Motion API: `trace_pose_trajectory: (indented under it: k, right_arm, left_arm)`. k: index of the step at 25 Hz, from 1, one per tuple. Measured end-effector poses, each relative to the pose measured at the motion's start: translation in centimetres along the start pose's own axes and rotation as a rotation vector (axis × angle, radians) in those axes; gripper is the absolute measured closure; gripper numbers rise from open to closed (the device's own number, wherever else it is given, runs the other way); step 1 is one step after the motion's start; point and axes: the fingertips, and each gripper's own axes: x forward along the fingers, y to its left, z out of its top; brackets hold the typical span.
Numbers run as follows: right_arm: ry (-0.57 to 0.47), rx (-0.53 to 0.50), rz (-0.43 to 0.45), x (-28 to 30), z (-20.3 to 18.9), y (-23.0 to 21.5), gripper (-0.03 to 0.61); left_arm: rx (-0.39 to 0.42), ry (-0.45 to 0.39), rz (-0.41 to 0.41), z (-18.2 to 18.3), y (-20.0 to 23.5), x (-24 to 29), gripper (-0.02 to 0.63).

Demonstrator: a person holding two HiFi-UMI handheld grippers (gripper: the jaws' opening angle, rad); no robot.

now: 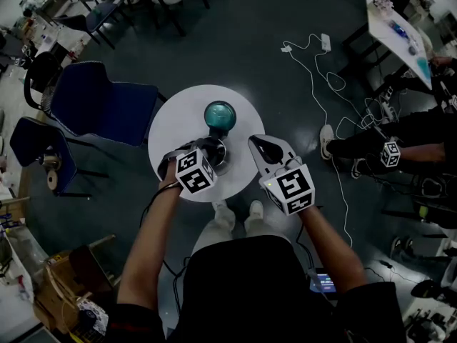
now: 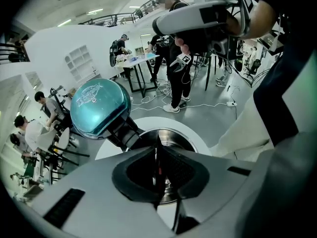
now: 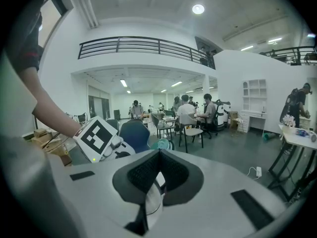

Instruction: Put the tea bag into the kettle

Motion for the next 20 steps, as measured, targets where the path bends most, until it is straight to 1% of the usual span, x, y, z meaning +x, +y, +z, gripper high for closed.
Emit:
trace_pose_trajectory:
  k: [1,3,9,13,15,18,20]
  right_arm:
    - [0.001,0.000,0.000,0.0,0.0,-0.1,0.561]
    - [0.001,0.002,0.000,-0.1,0.0,-0.2,0.561]
    - [0.004,0.002,0.001,-0.3,0.1,-0.2,0.561]
    - [0.007,0.000,0.002,-0.1,0.1,-0.2,0.561]
    - [0.011,-0.001,0.002,0.0,0.0,0.0,0.561]
    - [0.012,0.000,0.005,0.1,-0.1,0.3,0.561]
    - [0.010,0.002,0.006,0.1,-0.1,0.4,0.561]
  left_arm:
    - [-0.004,-0.003,-0.008,0.0,-0.1,0.0,0.569]
    - [-0.015,-0.011,-0.021,0.2,-0.2,0.1,0.509]
    - [-0.027,-0.038,-0.021,0.8,-0.3,-0.4,0.489]
    - [-0.009,-0.060,-0.009,1.4,0.3,-1.6,0.491]
    - [0.010,-0.061,-0.011,1.5,0.4,-2.2,0.532]
    - [0.028,-0.042,-0.022,1.1,0.0,-2.5,0.565]
    - [0.026,-0.031,-0.026,0.8,-0.1,-2.2,0.572]
